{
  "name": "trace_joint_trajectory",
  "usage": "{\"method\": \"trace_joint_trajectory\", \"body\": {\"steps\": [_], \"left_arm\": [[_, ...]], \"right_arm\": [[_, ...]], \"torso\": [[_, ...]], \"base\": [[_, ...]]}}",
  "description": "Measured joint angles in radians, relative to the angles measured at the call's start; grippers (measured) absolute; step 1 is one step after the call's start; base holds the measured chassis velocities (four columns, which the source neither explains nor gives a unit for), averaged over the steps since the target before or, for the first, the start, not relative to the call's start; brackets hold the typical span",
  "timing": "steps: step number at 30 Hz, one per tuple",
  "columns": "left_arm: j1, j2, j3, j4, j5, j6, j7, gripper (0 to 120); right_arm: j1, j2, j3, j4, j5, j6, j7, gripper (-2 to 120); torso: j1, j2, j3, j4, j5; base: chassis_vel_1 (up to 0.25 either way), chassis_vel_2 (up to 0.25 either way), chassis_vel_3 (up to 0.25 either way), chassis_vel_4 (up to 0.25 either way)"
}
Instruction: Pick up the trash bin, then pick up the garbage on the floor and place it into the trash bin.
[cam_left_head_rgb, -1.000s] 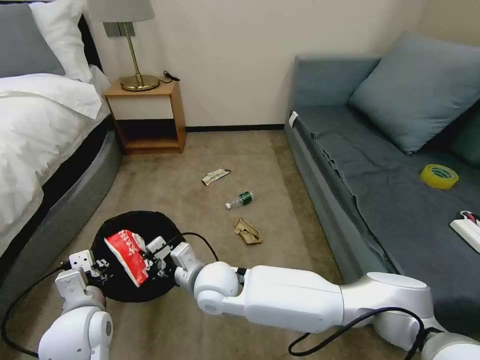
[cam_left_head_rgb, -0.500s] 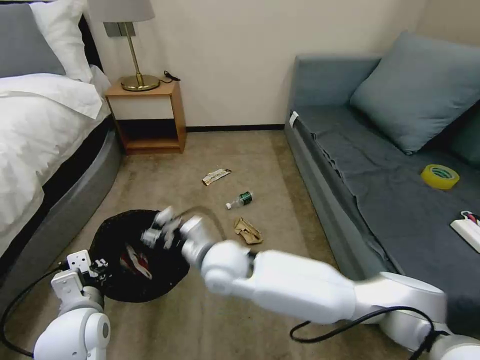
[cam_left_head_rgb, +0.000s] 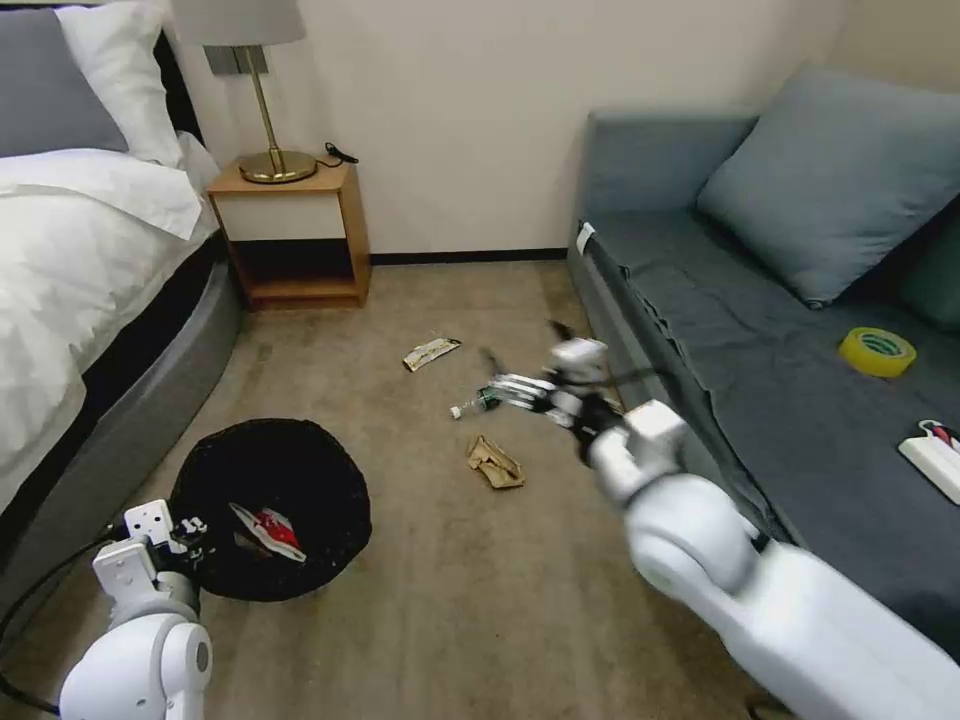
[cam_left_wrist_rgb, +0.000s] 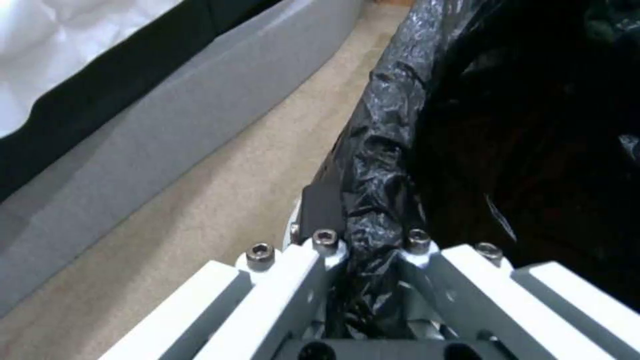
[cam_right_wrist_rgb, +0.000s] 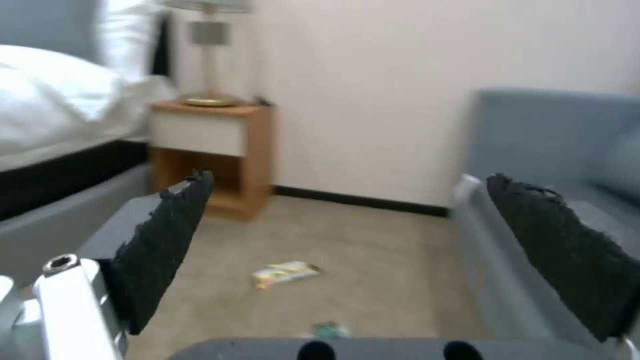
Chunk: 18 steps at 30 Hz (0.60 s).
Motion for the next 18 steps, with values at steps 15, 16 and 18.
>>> {"method": "trace_joint_trajectory", "body": {"steps": [15, 16, 18], "left_arm": [[-0.011, 0.004, -0.004, 0.025, -0.002, -0.007, 0.001, 2], [-0.011, 0.004, -0.004, 0.026, -0.002, -0.008, 0.001, 2], [-0.011, 0.004, -0.004, 0.026, -0.002, -0.008, 0.001, 2]], "right_arm": [[-0.352, 0.356, 0.034, -0.017, -0.367, 0.163, -0.112, 100], [-0.352, 0.355, 0.034, -0.023, -0.368, 0.167, -0.115, 100], [-0.35, 0.352, 0.033, -0.025, -0.368, 0.168, -0.116, 100]], "torso": [[0.0, 0.0, 0.0, 0.0002, -0.0005], [0.0, 0.0, 0.0, 0.0001, -0.0005], [0.0, 0.0, 0.0, 0.0002, -0.0005]], "base": [[0.0, 0.0, 0.0, 0.0], [0.0, 0.0, 0.0, 0.0], [0.0, 0.0, 0.0, 0.0]]}}
